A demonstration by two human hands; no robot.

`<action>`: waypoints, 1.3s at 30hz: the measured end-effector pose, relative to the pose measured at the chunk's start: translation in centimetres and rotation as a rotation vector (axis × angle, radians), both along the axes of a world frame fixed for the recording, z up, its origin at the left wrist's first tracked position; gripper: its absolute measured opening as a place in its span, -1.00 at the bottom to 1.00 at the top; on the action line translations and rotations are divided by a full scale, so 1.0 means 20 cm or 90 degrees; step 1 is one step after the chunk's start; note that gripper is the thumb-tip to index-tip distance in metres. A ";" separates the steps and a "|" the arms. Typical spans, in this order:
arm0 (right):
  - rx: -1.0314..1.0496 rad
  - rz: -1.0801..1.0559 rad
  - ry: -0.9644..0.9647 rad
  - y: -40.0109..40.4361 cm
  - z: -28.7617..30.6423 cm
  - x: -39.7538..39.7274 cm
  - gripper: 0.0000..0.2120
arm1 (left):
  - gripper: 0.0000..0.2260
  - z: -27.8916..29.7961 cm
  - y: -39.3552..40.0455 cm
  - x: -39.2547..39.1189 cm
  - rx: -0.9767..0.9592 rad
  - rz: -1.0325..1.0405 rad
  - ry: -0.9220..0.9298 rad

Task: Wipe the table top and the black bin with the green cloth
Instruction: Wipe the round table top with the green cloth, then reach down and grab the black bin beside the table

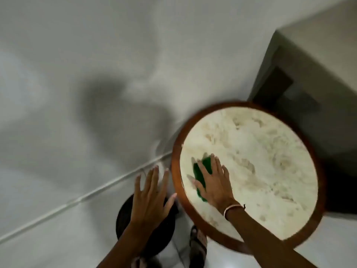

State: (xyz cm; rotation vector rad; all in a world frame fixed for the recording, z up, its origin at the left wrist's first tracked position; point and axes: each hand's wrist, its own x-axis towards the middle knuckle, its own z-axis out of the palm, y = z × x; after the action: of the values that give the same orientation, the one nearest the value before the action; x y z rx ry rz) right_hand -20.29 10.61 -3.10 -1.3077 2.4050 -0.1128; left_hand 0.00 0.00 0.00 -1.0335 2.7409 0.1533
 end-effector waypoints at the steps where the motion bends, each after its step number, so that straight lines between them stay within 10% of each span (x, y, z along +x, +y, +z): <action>1: 0.020 -0.025 -0.020 0.00 -0.08 0.00 -0.29 | -0.32 -0.15 0.02 0.01 0.015 -0.017 -0.022; 7: -0.122 -0.121 0.121 0.03 -0.52 0.08 -0.43 | -0.28 -1.02 0.12 0.17 0.119 -0.136 -0.158; 15: -0.279 -0.160 0.165 0.03 -0.61 0.10 -0.63 | -0.28 -1.50 0.00 0.08 0.177 -0.303 -0.249; 25: -0.488 -0.116 -0.048 -0.12 -0.37 0.84 -0.65 | -0.47 -1.40 -0.24 0.91 0.108 -0.072 0.120; 33: -0.320 -0.123 -0.532 -0.27 -1.19 1.65 -0.59 | -0.41 -1.43 -0.27 1.52 0.139 0.247 0.380; 39: -0.306 0.059 -0.378 -0.48 -1.76 1.74 -0.57 | -0.42 -1.52 -0.31 1.67 0.146 0.225 0.444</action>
State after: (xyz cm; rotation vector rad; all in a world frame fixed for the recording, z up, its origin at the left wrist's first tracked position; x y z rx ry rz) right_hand 14.45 0.97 -38.36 -1.3298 1.8584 -0.9571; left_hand 33.34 -6.10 -30.38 -1.6215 2.9518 1.0335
